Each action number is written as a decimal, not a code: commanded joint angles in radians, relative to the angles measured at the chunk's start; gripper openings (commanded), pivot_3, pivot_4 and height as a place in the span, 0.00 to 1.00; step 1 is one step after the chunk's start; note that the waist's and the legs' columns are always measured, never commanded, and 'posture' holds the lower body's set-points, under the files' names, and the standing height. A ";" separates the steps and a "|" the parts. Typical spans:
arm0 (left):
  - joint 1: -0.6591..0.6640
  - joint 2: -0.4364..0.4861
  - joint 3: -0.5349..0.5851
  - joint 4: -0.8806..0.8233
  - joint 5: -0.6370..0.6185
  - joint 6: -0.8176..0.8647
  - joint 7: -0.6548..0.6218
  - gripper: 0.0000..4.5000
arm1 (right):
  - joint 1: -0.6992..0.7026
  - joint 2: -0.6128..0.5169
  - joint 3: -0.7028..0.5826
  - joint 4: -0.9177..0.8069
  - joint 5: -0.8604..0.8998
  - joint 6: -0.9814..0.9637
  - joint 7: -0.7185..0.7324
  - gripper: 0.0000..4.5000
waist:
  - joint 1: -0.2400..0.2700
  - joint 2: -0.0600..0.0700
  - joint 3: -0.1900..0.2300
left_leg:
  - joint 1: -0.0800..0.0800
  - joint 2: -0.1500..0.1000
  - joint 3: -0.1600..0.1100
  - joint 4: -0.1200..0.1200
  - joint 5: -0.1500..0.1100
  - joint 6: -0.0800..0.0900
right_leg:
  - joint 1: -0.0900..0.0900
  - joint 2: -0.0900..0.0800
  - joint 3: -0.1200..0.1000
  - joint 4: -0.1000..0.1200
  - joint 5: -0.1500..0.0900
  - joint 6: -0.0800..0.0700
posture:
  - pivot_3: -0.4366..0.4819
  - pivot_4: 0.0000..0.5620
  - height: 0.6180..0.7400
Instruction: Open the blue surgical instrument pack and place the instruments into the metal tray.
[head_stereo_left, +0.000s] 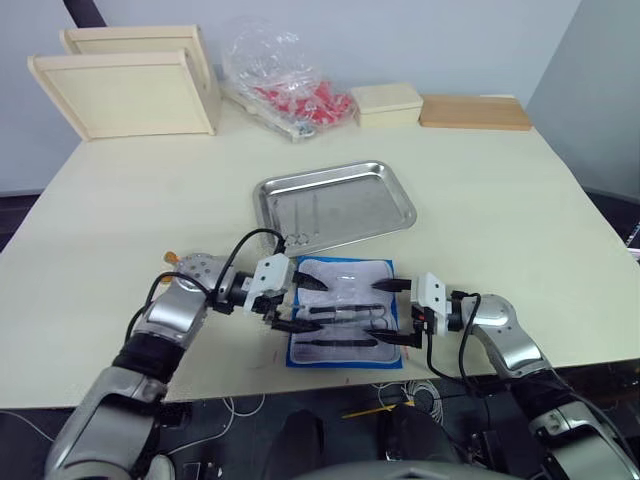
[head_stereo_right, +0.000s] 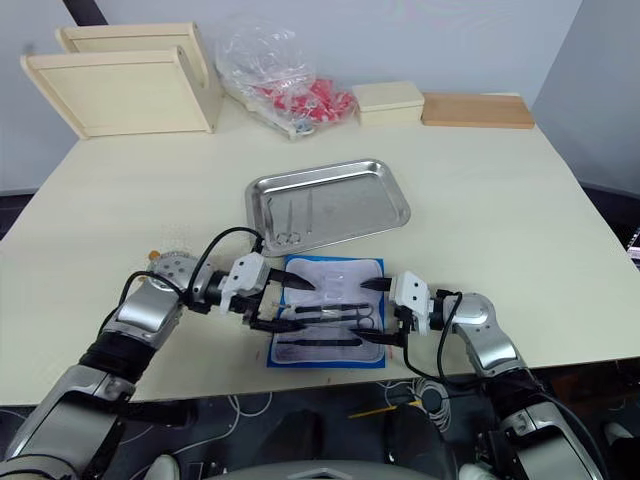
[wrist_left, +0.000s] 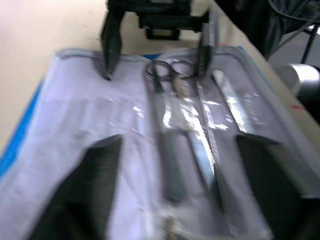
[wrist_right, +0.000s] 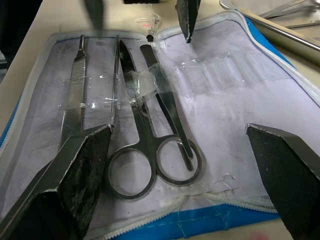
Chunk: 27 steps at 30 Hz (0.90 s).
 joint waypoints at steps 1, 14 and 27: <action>-0.028 -0.027 0.016 0.028 0.026 -0.030 0.013 0.68 | 0.072 -0.013 0.051 0.130 -0.079 0.065 -0.026 1.00 | 0.000 0.000 0.000 | 0.000 0.000 0.000 0.000 0.000 0.000 | 0.000 0.000 0.000 0.000 0.000 0.000 | 0.48 0.27 1.00; -0.074 -0.071 0.012 0.159 0.094 -0.109 -0.024 0.68 | 0.072 -0.013 0.047 0.131 -0.079 0.064 -0.035 1.00 | 0.001 -0.001 -0.001 | 0.000 0.000 0.000 0.000 0.000 0.000 | 0.000 0.000 -0.001 0.000 0.000 0.000 | 0.48 0.27 1.00; -0.053 -0.068 -0.005 0.163 0.116 -0.110 -0.085 0.04 | 0.072 -0.013 0.050 0.129 -0.079 0.063 -0.034 1.00 | 0.001 -0.001 -0.001 | 0.000 0.000 -0.001 0.001 0.000 0.000 | 0.000 0.001 -0.002 0.002 0.000 0.000 | 0.48 0.27 1.00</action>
